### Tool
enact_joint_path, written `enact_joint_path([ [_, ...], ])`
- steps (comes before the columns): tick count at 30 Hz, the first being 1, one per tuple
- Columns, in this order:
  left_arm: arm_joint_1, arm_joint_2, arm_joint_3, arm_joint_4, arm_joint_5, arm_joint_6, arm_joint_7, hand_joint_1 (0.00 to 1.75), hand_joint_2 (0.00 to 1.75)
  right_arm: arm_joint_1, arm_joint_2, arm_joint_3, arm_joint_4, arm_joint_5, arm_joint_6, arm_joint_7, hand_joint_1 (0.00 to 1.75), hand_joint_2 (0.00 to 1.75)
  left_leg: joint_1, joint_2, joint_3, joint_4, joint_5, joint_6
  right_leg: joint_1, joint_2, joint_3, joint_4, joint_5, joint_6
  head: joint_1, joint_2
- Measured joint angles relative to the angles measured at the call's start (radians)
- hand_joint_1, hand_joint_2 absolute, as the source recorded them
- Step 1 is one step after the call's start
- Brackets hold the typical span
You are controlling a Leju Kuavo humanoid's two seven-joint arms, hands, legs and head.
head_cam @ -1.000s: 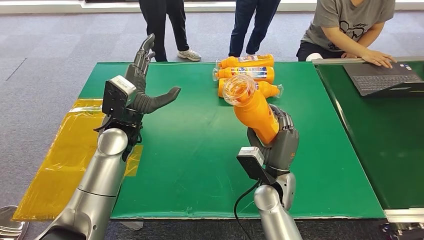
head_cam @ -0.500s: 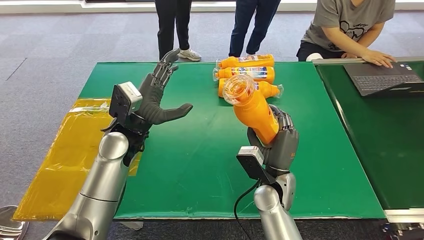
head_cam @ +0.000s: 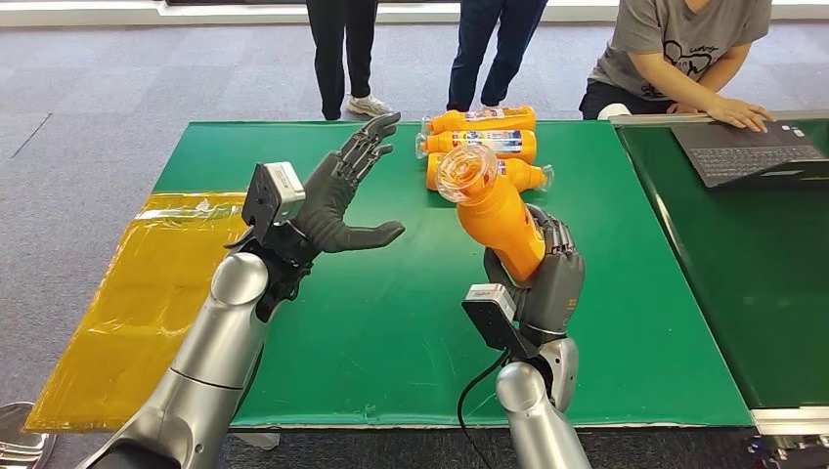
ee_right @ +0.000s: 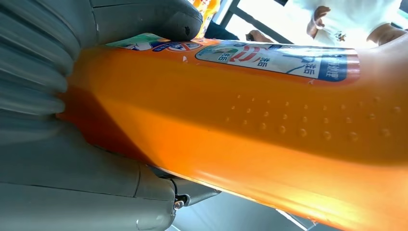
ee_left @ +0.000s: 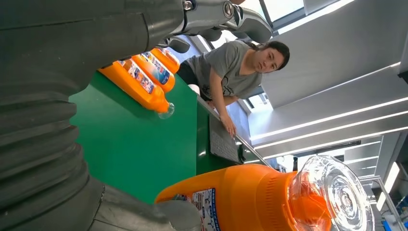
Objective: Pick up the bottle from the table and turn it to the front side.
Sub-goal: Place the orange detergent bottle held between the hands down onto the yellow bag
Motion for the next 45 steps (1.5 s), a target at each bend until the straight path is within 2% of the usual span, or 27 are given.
enact_joint_path([
  [26, -0.021, -0.01, -0.021, 0.051, 0.018, -0.041, -0.007, 0.0, 1.75, 0.003, 0.0, -0.016, 0.0, 0.003, 0.0, 0.004, 1.75, 1.75, 0.0, 0.0, 0.0, 0.0, 0.0, 0.0, 0.0, 0.0, 0.0, 0.0, 0.0, 0.0, 0.0, 0.0],
  [45, -0.032, -0.069, -0.112, -0.027, 0.027, -0.086, 0.029, 0.0, 1.75, 0.005, -0.001, -0.027, 0.0, 0.003, 0.0, 0.013, 1.75, 1.75, 0.0, 0.0, 0.0, 0.0, 0.0, 0.0, 0.0, 0.0, 0.0, 0.0, 0.0, 0.0, 0.0, 0.0],
])
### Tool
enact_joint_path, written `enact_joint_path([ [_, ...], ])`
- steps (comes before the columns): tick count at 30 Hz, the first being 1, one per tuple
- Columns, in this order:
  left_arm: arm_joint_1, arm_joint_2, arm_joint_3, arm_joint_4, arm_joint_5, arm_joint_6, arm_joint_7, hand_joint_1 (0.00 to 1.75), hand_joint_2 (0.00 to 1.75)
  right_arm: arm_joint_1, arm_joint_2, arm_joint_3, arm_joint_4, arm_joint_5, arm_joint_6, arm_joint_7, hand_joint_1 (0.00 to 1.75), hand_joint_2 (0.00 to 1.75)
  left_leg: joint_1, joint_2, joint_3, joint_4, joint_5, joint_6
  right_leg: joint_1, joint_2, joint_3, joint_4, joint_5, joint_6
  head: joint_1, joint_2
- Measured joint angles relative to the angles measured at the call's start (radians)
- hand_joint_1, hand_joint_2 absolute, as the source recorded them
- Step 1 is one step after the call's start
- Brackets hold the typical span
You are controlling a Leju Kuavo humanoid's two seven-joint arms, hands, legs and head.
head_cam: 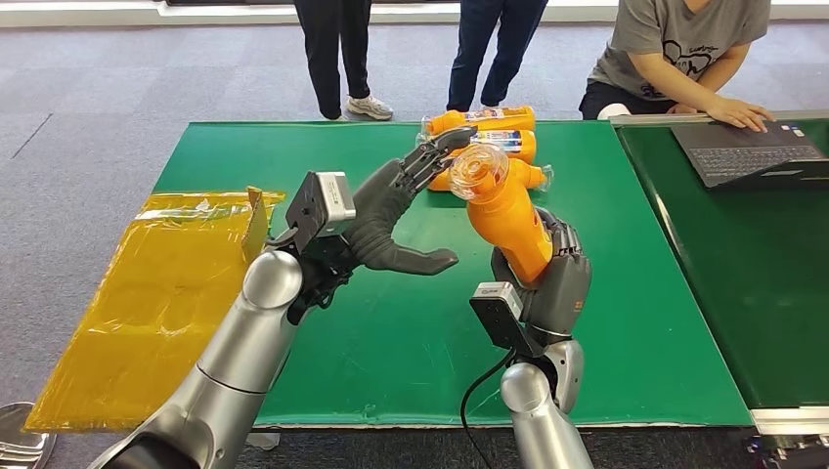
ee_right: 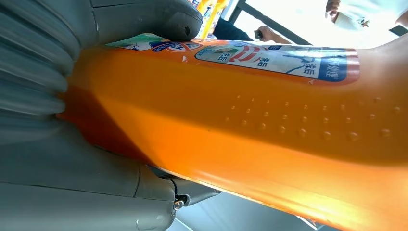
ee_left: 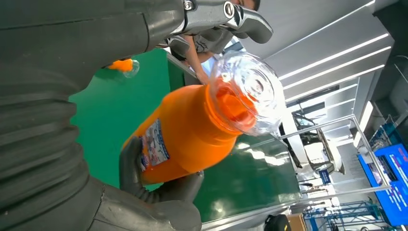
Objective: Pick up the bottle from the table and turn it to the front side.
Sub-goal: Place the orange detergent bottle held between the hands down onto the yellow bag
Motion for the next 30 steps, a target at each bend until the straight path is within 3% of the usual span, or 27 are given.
enact_joint_path([
  [23, -0.013, -0.011, -0.025, -0.008, 0.031, 0.001, 0.027, 0.0, 1.75, 0.0, 0.0, -0.001, 0.001, 0.012, 0.0, 0.023, 1.75, 1.75, 0.0, 0.0, 0.0, 0.0, 0.0, 0.0, 0.0, 0.0, 0.0, 0.0, 0.0, 0.0, 0.0, 0.0],
  [30, -0.031, -0.049, -0.053, 0.098, 0.033, 0.019, 0.041, 0.0, 1.75, -0.001, 0.0, -0.001, 0.016, 0.014, 0.0, 0.035, 1.75, 1.75, 0.0, 0.0, 0.0, 0.0, 0.0, 0.0, 0.0, 0.0, 0.0, 0.0, 0.001, 0.001, 0.0, 0.0],
])
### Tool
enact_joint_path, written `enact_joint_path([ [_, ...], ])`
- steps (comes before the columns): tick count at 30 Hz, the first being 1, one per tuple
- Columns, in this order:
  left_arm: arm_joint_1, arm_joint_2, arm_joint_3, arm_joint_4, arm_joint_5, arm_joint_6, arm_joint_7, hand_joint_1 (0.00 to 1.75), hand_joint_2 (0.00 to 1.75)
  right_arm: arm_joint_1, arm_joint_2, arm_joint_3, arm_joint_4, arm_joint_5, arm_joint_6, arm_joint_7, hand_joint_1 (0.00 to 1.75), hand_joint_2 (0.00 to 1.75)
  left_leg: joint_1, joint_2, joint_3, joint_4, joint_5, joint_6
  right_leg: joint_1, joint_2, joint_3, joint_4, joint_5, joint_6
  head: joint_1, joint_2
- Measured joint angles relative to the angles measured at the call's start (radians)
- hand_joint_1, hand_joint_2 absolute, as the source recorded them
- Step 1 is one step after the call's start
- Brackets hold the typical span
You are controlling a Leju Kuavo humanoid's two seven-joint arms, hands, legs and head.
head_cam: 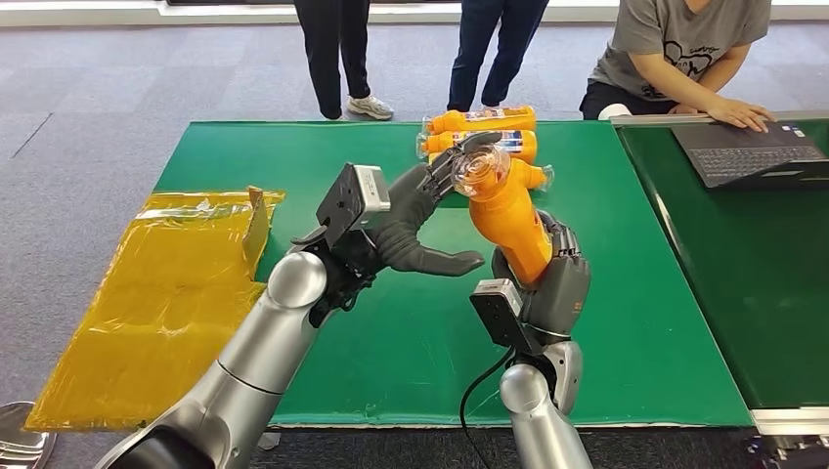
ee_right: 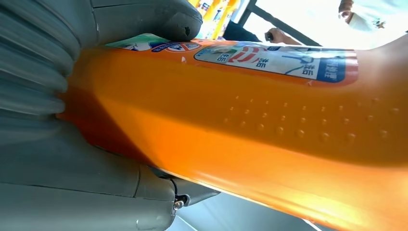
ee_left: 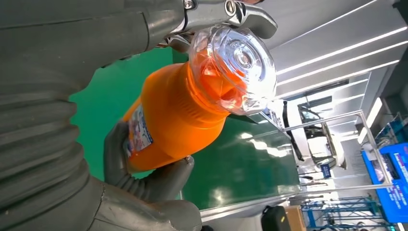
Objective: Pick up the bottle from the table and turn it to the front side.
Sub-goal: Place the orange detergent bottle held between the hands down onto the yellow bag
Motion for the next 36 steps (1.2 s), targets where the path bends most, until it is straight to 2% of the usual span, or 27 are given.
enact_joint_path([
  [11, -0.031, -0.028, -0.003, 0.101, 0.002, 0.007, -0.005, 0.0, 1.75, 0.001, 0.0, 0.0, 0.013, -0.002, 0.0, -0.002, 1.75, 1.75, 0.0, 0.0, 0.0, 0.0, 0.0, 0.0, 0.0, 0.0, 0.0, 0.0, 0.0, 0.0, 0.0, 0.0],
  [36, -0.036, -0.034, -0.016, 0.178, 0.01, 0.019, -0.036, 0.0, 1.75, 0.0, 0.0, 0.002, 0.023, 0.004, 0.0, -0.007, 1.75, 1.75, 0.0, 0.0, 0.0, 0.0, 0.0, 0.0, 0.0, 0.0, 0.0, 0.0, 0.0, 0.0, 0.0, 0.0],
])
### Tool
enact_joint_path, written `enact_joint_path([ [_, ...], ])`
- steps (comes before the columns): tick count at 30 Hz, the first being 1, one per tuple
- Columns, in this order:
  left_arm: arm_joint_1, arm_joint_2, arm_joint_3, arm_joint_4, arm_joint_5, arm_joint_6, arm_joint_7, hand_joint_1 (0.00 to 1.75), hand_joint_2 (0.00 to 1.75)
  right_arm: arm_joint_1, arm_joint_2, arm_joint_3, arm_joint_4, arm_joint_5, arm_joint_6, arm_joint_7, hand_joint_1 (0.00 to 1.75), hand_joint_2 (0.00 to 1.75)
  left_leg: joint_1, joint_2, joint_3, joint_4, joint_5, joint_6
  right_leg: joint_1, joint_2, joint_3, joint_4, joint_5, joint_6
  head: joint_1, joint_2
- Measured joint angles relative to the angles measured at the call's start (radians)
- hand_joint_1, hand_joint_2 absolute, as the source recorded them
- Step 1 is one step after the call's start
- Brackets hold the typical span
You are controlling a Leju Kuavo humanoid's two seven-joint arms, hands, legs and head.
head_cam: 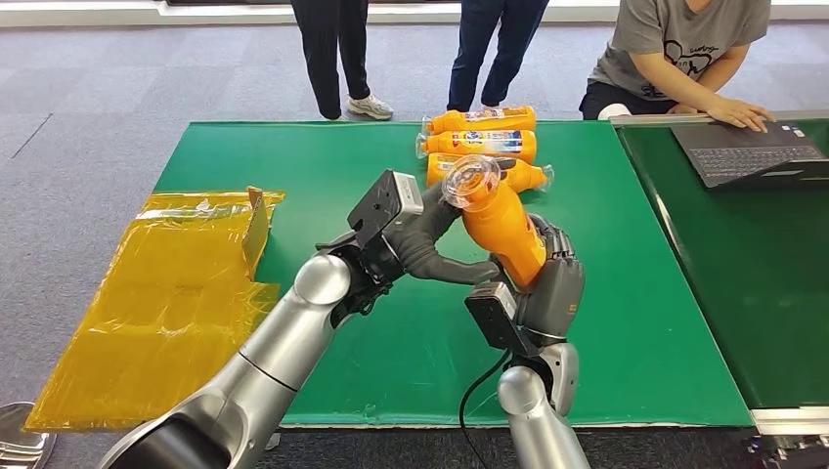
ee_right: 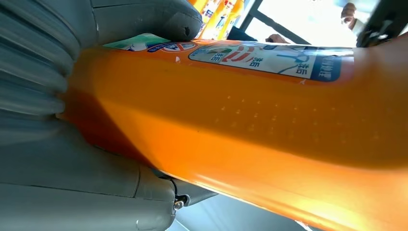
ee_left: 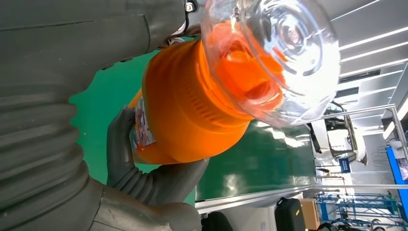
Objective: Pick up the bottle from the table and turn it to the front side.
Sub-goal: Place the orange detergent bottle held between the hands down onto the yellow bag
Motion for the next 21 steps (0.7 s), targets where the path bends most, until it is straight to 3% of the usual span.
enact_joint_path([
  [21, 0.006, -0.023, 0.0, 0.006, 0.02, 0.007, 0.003, 0.0, 1.75, -0.002, 0.0, 0.004, 0.006, 0.01, 0.0, 0.006, 1.75, 1.75, 0.0, 0.0, 0.0, 0.0, 0.0, 0.0, 0.0, 0.0, 0.0, 0.0, 0.0, 0.0, 0.0, 0.0],
])
